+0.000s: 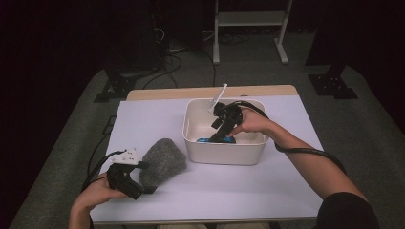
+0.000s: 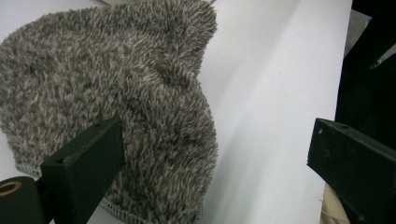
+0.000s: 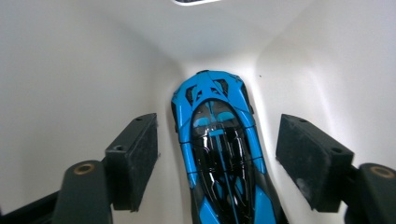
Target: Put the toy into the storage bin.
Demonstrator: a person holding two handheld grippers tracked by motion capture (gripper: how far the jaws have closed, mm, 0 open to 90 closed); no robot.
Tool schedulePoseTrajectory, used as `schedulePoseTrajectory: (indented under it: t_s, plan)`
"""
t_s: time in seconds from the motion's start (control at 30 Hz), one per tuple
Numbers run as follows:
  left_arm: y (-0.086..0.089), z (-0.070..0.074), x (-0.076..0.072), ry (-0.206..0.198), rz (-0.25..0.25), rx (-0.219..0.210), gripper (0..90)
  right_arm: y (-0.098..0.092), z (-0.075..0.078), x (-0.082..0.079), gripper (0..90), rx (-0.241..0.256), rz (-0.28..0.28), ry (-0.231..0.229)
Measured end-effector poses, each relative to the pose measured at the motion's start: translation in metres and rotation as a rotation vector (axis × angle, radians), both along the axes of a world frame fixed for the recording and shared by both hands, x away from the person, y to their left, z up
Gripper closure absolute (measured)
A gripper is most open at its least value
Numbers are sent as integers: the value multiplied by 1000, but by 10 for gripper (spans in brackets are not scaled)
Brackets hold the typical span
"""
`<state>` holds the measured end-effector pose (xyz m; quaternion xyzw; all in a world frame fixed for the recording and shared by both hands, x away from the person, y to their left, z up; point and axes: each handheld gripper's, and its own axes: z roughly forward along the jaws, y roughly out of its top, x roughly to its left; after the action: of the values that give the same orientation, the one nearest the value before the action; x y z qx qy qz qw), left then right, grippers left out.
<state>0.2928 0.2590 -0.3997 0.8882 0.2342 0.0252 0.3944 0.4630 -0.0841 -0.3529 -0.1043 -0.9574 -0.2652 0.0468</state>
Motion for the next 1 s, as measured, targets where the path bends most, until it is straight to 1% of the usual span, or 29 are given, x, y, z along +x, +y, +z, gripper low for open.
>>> schedulePoseTrajectory:
  t_s: [0.1,0.27,0.37,0.43,0.5,0.57,0.63,1.0]
  plan:
    - [1,0,0,-2,2,-1,32,-1,2,0,300,17,0,8]
    - [0,0,1,-3,1,5,32,-3,6,0,306,26,-5,12]
    - [-1,-1,1,-3,-2,-1,32,-7,12,-1,311,45,-12,13]
    - [-1,-2,0,0,2,6,32,-10,17,-2,312,59,-16,8]
    - [-1,-3,-1,4,0,4,32,-13,21,-3,310,63,-28,1]
    - [-2,-3,-1,5,2,4,32,-17,26,-4,305,78,-31,-7]
    - [-3,-2,-1,-1,-2,5,32,-21,31,-5,303,87,-36,-13]
    - [-6,0,-3,-8,-16,13,32,-43,55,-15,299,116,-78,-44]
